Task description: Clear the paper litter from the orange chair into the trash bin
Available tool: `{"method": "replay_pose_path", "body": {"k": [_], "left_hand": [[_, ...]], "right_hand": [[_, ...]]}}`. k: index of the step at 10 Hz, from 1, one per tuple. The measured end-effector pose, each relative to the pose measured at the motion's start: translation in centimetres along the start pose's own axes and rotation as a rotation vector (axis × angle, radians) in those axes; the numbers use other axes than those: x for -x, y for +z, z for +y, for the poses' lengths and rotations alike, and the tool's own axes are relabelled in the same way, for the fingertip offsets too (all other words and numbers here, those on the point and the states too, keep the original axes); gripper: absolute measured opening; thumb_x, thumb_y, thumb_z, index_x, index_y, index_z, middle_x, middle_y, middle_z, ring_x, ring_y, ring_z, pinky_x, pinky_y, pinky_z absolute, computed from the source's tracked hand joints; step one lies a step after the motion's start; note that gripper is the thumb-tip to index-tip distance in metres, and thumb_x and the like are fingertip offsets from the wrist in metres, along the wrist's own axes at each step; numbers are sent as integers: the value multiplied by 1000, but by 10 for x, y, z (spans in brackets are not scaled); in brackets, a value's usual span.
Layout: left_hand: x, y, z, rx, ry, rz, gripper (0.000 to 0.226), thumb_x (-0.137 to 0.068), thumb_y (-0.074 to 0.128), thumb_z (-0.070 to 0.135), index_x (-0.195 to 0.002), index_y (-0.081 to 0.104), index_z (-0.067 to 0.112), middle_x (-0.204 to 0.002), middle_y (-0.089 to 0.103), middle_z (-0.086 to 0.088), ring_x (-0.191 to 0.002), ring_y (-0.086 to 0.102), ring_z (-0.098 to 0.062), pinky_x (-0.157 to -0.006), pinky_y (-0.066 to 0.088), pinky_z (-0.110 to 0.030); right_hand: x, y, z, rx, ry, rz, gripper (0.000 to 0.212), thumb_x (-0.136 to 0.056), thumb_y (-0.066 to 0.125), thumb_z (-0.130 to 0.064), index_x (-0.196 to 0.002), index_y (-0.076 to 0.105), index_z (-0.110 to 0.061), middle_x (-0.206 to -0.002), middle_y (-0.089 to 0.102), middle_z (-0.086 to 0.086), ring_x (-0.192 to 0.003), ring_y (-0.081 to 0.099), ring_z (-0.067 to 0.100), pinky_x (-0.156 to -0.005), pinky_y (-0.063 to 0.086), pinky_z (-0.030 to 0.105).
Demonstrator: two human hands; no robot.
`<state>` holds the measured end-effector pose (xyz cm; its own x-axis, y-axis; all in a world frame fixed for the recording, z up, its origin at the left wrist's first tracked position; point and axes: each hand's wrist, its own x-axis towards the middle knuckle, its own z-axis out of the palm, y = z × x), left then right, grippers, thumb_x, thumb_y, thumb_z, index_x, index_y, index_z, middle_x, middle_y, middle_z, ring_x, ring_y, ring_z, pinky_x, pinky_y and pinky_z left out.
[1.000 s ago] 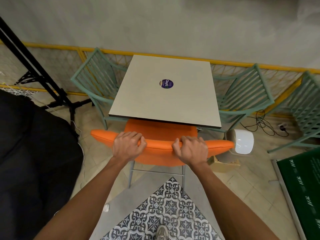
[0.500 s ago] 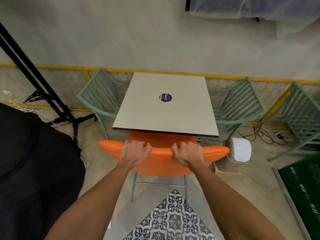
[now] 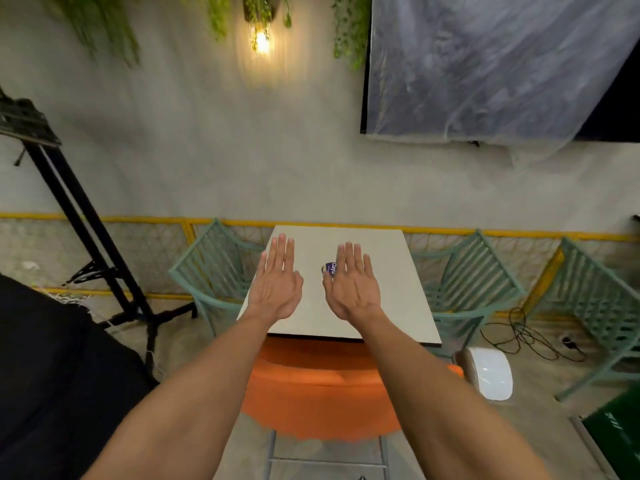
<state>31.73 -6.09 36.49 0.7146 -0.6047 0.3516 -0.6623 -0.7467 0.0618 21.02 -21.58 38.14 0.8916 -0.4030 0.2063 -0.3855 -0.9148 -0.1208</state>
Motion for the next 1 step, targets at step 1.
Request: {"method": "replay_pose_path", "body": {"k": [1], "left_hand": [[-49,-52,-4,-13,21,105,74,-102,10,37,-166,-12,6,-174,-18,-14,-161,-17,-28,-132,-2,-48]], "right_hand": [[-42,-56,-13,32,-39,129,74,-113,13,-47,-168,-7,-2,-178,-7,16,-165,-9,30,-134,-4,46]]}}
